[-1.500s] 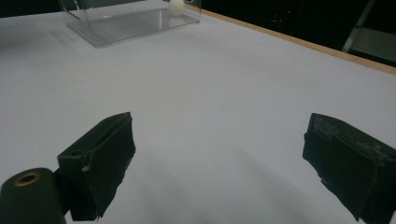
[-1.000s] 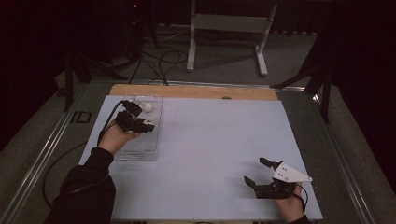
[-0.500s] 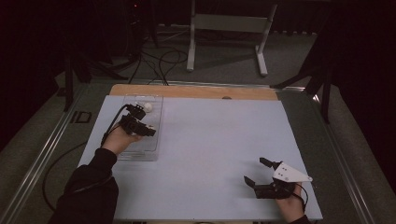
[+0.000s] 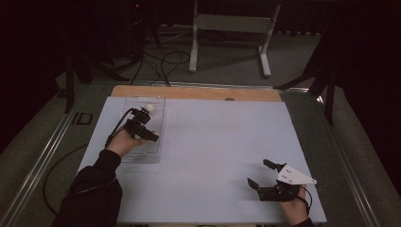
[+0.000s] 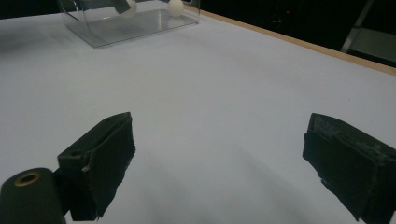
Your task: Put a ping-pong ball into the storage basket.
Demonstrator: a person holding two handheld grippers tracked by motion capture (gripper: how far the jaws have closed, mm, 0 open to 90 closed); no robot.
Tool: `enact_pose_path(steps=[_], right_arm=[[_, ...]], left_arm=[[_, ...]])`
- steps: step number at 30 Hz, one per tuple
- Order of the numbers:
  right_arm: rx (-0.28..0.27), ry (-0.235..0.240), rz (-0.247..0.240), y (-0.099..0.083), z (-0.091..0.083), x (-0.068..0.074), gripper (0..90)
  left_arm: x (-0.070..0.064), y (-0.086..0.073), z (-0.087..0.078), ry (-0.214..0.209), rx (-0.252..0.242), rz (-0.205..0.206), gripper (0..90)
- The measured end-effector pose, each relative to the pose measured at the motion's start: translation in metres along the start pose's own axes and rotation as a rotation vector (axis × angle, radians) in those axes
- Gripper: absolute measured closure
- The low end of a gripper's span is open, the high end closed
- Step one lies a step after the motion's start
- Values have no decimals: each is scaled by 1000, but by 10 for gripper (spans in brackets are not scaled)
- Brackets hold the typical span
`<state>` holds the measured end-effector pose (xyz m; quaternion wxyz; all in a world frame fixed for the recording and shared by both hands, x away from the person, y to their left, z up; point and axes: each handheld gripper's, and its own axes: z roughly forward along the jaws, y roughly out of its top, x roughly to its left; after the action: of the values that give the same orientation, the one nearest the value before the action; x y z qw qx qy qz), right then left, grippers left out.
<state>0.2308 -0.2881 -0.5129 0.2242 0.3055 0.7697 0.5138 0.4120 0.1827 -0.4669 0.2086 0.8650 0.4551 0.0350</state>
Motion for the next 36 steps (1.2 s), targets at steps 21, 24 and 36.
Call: enact_pose_path(steps=[21, 24, 36], right_arm=[[-4, 1, 1, 0, 0, 0, 88], [-3, 0, 0, 0, 0, 0, 88], [-2, 0, -1, 0, 0, 0, 88]], left_arm=[[0, 3, -8, 55, -6, -46, 285], [-1, 4, -12, 69, -23, -52, 252], [-8, 8, -29, 72, -72, -56, 118]])
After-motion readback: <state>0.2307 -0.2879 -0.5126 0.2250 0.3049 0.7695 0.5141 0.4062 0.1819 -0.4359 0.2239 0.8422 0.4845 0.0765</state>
